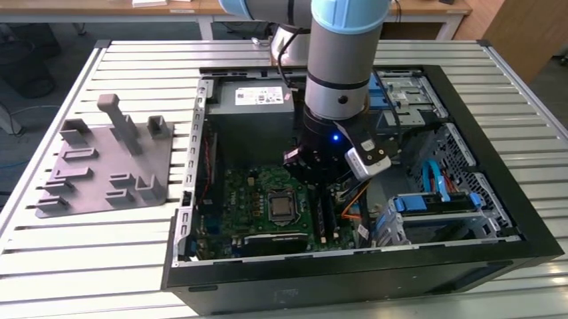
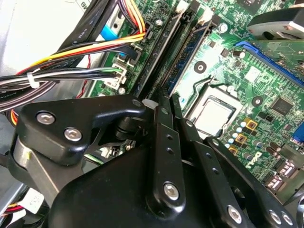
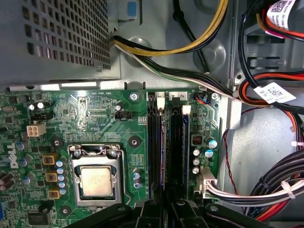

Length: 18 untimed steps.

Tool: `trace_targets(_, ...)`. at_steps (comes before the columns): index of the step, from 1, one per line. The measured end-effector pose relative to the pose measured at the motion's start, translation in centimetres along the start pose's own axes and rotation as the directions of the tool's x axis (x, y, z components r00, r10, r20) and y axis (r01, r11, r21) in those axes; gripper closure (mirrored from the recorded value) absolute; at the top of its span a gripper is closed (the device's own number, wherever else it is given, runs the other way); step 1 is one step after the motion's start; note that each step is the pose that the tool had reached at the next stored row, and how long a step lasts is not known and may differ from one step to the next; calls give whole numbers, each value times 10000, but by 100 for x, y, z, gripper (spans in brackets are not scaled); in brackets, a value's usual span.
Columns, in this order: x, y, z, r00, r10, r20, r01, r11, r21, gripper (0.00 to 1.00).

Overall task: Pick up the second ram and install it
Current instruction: 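Insert the second ram into the second slot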

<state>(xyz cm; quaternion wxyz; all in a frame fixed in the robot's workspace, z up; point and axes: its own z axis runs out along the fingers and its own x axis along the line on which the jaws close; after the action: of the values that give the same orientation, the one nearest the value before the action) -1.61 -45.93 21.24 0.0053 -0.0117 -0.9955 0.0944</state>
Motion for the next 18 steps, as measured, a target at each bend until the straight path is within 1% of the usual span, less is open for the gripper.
trace_targets(4, 1, -5, -24, 10000, 0, 0, 0, 10000, 2, 86)
trace_targets(16, 2, -31, -165, 10000, 0, 0, 0, 10000, 2, 86)
trace_targets(17, 1, -29, -166, 10000, 1, 4, -1, 10000, 94, 86)
trace_targets(18, 2, -26, -167, 10000, 4, 8, -4, 9996, 274, 86)
